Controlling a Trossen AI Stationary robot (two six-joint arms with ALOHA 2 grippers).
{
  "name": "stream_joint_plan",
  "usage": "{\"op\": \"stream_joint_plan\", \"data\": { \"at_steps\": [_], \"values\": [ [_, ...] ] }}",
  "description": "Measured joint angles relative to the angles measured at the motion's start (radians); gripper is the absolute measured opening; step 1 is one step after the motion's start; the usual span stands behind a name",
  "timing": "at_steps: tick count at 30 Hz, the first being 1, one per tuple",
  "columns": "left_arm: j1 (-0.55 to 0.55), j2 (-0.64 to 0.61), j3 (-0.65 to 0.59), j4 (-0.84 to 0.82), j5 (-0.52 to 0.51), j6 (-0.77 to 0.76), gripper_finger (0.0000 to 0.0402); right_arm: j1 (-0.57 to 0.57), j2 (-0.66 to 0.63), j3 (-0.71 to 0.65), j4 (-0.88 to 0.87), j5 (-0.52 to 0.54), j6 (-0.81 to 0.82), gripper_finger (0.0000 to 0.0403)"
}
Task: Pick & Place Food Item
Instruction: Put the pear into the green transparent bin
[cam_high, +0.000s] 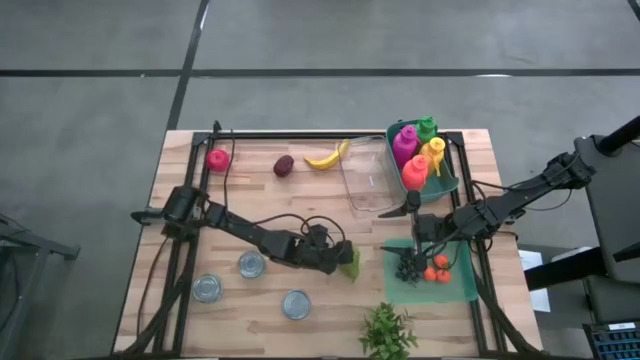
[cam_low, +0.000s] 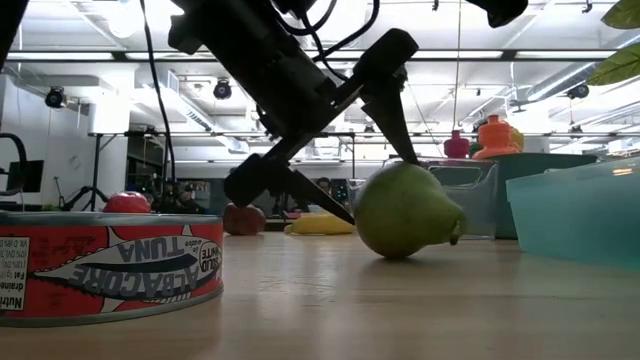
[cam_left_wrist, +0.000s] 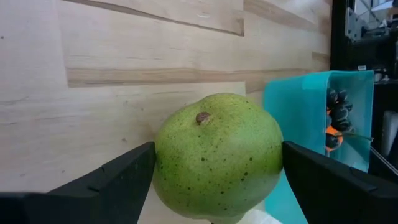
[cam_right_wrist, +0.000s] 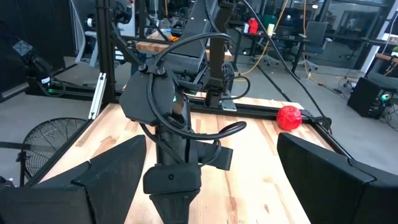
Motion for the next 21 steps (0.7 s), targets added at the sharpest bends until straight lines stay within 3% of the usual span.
{"op": "stream_joint_plan", "data": {
  "at_steps": [21],
  "values": [
    [-0.001, -0.117, -0.002, -0.012, -0.004, 0.123, 0.0343, 0.0, 0.0, 0.0, 0.0, 0.0, 0.0, 0.0359]
  ]
}}
